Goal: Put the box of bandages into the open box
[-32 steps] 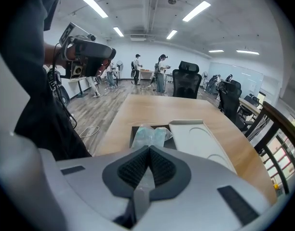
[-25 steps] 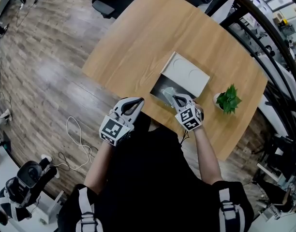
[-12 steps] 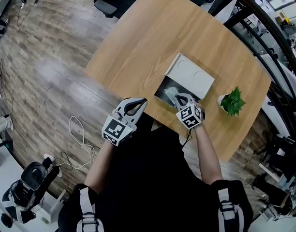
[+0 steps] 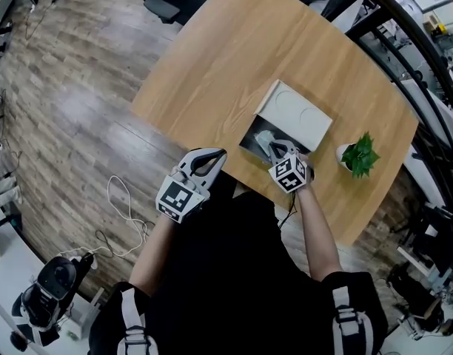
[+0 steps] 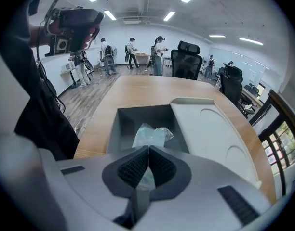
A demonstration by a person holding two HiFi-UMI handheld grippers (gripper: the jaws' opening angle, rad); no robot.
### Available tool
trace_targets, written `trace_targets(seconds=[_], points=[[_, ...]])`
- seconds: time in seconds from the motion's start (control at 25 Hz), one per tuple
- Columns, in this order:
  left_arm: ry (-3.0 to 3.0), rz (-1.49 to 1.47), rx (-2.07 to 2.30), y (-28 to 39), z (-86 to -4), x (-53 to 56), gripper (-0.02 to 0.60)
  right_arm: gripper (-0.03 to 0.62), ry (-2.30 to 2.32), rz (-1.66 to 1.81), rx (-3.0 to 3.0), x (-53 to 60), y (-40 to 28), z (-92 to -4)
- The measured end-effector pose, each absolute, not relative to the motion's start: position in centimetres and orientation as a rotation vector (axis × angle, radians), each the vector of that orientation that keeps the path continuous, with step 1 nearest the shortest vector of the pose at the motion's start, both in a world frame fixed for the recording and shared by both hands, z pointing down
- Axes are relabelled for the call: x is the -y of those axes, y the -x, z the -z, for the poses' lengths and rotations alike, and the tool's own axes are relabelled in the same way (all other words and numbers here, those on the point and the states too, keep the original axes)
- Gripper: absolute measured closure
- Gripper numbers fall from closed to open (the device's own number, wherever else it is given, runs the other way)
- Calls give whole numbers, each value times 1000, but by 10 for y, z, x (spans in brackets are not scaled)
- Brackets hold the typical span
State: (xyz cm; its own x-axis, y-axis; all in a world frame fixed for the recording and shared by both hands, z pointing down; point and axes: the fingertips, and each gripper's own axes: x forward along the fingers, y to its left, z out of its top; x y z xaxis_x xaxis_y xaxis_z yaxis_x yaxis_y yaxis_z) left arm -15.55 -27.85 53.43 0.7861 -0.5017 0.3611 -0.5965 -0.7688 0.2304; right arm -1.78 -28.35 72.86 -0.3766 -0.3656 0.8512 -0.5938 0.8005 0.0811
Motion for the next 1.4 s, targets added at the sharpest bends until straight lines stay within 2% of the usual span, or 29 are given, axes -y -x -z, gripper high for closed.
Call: trace_targets(seconds=[1.0, 1.04, 1.12, 1.4], points=[[-2659, -418, 807, 155, -540, 268, 557, 561, -795, -209, 1923, 281, 13, -737], [-2662, -418, 805, 154, -539, 267, 557, 546, -802, -211, 1925, 281, 11, -735], [-2671, -418, 802, 150, -537, 264, 557, 462, -816, -216, 1926, 280, 7, -732], [-2693, -412, 802, 131, -527, 250, 557, 462, -864, -199, 1960, 270, -11, -708]])
